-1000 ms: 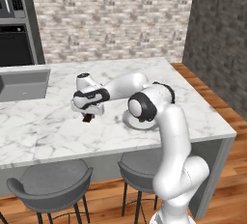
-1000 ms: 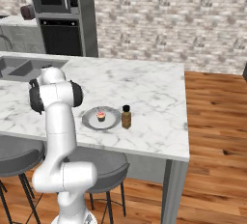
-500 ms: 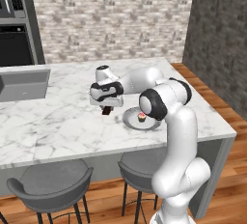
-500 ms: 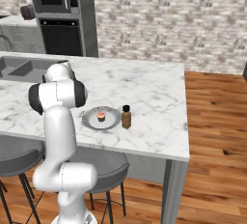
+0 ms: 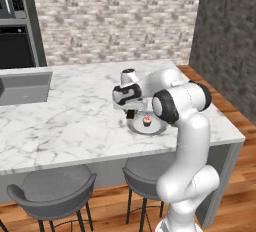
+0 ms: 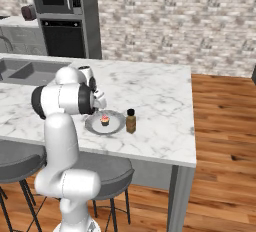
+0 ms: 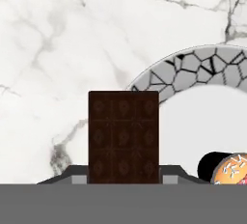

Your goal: Take the cinnamon bottle from the cabinet and place it on the dining table, next to the plate with the cupcake. Then take the chocolate from the dining counter and place it on the cupcake plate.

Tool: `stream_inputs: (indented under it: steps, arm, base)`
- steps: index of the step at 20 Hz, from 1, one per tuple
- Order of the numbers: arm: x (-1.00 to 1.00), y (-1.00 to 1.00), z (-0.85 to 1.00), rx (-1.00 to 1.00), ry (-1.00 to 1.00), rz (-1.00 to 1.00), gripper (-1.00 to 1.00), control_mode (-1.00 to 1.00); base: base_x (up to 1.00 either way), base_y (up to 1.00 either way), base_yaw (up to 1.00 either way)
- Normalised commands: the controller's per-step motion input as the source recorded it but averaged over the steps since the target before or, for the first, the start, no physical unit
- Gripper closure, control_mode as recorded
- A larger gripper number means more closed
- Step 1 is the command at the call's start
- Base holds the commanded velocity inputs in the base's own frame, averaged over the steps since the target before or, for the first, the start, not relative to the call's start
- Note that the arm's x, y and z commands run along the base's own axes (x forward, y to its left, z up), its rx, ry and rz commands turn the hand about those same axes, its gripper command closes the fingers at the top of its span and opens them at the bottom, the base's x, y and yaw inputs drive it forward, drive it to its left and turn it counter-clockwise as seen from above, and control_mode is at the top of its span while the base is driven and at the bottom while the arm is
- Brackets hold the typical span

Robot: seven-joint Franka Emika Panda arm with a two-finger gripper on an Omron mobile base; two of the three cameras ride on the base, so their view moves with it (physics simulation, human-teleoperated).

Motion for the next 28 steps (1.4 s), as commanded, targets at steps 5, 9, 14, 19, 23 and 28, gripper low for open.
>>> stream_inputs:
  steps: [5, 9, 14, 19, 23, 28]
  arm:
    - [0.00, -0.43, -0.26, -0.02, 0.08, 0.00, 1.00, -1.00]
    - [0.00, -0.11, -0.26, 0.00, 0.07, 0.00, 1.00, -1.00]
    - [0.04, -0.01, -0.24, 0.00, 0.01, 0.02, 1.00, -1.00]
    - [0.01, 0.00, -0.04, 0.00, 0.00, 0.03, -1.00, -1.00]
    - [-0.05, -0.04, 0.00, 0.00, 0.00, 0.01, -1.00, -1.00]
    - [-0.19, -0.01, 0.21, 0.00, -0.03, 0.00, -1.00, -1.00]
  base:
    - [0.00, 0.00, 0.00]
    - [0.00, 0.00, 0.00]
    - [0.00, 0.00, 0.00]
    - [0.00, 0.00, 0.00]
    - [0.00, 0.00, 0.00]
    - [0.00, 0.00, 0.00]
